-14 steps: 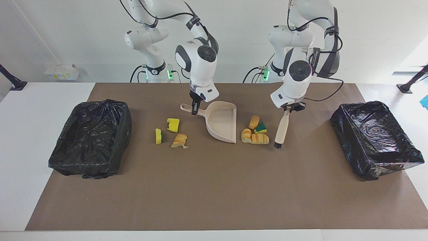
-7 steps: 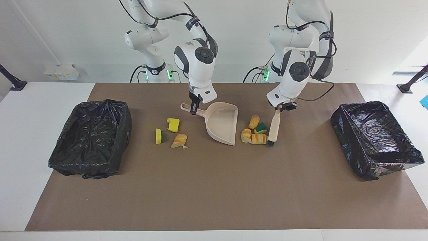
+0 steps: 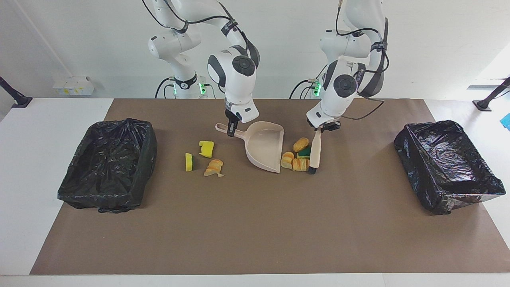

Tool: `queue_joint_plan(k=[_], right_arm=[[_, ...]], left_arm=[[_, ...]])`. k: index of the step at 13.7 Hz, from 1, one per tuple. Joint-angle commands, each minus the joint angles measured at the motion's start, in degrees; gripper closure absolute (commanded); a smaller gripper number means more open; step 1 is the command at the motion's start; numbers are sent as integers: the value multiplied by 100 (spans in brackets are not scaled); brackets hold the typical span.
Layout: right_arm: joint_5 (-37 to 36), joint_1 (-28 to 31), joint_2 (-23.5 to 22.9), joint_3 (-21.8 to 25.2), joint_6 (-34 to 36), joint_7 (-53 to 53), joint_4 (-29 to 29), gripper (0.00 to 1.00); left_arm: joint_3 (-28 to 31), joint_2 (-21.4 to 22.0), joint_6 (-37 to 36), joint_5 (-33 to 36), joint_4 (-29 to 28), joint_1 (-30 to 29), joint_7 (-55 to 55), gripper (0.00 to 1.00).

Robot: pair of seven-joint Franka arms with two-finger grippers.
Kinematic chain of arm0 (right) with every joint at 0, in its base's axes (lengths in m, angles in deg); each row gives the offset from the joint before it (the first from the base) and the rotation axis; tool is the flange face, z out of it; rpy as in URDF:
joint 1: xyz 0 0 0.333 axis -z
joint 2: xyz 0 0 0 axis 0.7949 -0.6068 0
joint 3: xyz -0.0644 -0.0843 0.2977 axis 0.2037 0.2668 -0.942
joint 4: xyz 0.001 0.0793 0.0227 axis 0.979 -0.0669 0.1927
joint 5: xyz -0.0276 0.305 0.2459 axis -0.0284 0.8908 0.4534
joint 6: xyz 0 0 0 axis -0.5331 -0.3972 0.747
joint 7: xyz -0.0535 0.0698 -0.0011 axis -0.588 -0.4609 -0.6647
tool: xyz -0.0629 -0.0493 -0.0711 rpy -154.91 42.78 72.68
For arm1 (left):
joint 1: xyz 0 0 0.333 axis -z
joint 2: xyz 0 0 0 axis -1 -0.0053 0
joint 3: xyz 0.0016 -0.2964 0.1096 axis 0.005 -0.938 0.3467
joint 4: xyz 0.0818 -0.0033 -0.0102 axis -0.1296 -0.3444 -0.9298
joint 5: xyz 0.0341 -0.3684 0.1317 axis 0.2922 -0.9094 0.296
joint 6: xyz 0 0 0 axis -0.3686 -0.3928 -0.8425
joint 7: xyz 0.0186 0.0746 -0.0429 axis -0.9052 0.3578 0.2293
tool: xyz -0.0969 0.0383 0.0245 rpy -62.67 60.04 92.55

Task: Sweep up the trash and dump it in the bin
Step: 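Sweep the pile into the dustpan with the left gripper's brush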

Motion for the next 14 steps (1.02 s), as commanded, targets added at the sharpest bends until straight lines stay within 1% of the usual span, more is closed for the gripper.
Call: queue_joint_plan(k=[1, 3, 5, 6, 7, 9, 12, 14], right_arm=[[91, 6, 78, -23, 31, 79, -46, 100], [91, 6, 78, -23, 48, 79, -46, 100], [82, 6, 78, -23, 48, 79, -37, 100], [82, 6, 78, -23, 48, 79, -37, 100], [82, 6, 78, -23, 48, 79, -28, 100], [82, 6, 78, -23, 57, 79, -28, 100], [91, 15, 69, -23, 75, 96, -11, 100], [91, 50, 78, -23, 101, 236, 16, 100]], left_arm=[[83, 108, 222, -338, -60, 525, -160, 100], [83, 90, 196, -513, 45, 755, -239, 100], [91, 3, -66, -514, 334, 686, -249, 100], [126, 72, -120, -514, 362, 598, -249, 100], [127, 99, -242, -514, 492, 397, -275, 100], [135, 90, -733, -462, 983, 159, -432, 100], [135, 99, -1471, -383, 1608, -350, -433, 100], [135, 99, -1824, -216, 1873, -667, -442, 100]])
